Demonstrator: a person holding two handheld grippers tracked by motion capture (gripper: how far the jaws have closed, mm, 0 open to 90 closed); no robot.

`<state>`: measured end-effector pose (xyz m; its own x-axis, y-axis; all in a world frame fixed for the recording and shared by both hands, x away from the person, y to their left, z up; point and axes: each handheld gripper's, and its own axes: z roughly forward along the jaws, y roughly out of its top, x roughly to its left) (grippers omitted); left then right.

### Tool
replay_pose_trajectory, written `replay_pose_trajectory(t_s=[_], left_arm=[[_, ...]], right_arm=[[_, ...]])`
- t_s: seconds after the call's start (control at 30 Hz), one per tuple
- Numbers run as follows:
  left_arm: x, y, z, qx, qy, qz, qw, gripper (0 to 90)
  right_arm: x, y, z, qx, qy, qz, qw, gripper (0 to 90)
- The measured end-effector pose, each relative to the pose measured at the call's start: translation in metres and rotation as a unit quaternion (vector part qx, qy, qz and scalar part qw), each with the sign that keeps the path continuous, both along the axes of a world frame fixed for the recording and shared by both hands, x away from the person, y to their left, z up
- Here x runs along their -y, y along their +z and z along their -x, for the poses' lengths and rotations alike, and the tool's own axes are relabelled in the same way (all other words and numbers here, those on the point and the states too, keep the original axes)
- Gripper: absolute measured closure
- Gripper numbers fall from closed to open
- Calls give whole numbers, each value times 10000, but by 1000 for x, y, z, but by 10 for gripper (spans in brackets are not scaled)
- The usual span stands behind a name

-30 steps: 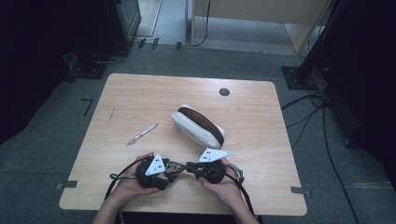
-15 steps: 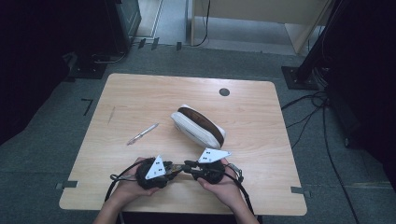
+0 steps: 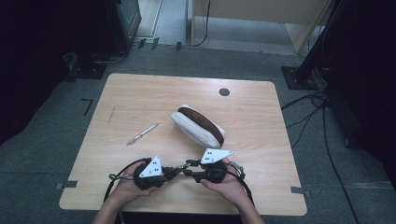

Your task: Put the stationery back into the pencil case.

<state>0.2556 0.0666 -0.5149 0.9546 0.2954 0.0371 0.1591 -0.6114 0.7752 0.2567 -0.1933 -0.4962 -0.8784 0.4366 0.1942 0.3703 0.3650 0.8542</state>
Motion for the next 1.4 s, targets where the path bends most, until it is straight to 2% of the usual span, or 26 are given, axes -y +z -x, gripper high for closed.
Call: replay_pose_trajectory(t_s=[0.1,0.17,0.23,0.27,0.33,0.4,0.5,0.57,0.77,0.93,1.0,1.03,1.13,1.23,1.33,1.4], left_arm=[[-3,2,-1,-143,-151,207,9996,740],[-5,3,-2,-226,-265,391,9986,740],[-6,3,-2,-232,-280,428,9984,739],[-7,2,-3,-238,-265,460,9983,737],[-8,2,-4,-245,-244,521,9980,727],[-7,2,-4,-307,-290,519,9978,716],[-5,0,-3,-352,-369,388,9979,714],[-6,0,-4,-441,-463,442,9970,726],[-4,0,-2,-457,-636,389,9962,740],[-5,0,-2,-544,-691,457,9951,736],[-5,0,-3,-633,-734,488,9941,715],[-5,0,-4,-662,-745,511,9937,670],[-5,0,-5,-696,-634,559,9940,618],[-8,1,-6,-686,-512,627,9944,578],[-10,3,-7,-624,-268,641,9956,468],[-11,5,-6,-562,19,490,9972,349]], right_arm=[[0,-3,-1,26,104,-122,9999,611],[-1,-4,-1,-43,247,-254,9994,631],[-2,-6,0,-33,375,-249,9990,670],[-3,-6,0,46,380,-225,9990,689],[-1,-6,1,33,400,-223,9989,725],[0,-4,2,62,467,-229,9986,746],[-2,-1,6,228,598,-225,9977,763],[-3,0,7,268,618,-272,9974,765],[-6,1,7,285,683,-553,9957,710],[-9,1,9,400,753,-656,9942,735],[-9,3,11,528,884,-649,9926,761],[-9,4,13,594,942,-642,9917,780],[-11,7,16,672,965,-577,9914,791],[-10,10,16,692,815,-631,9923,792],[-4,16,15,728,580,-622,9937,791],[2,21,14,756,402,-615,9944,792]])
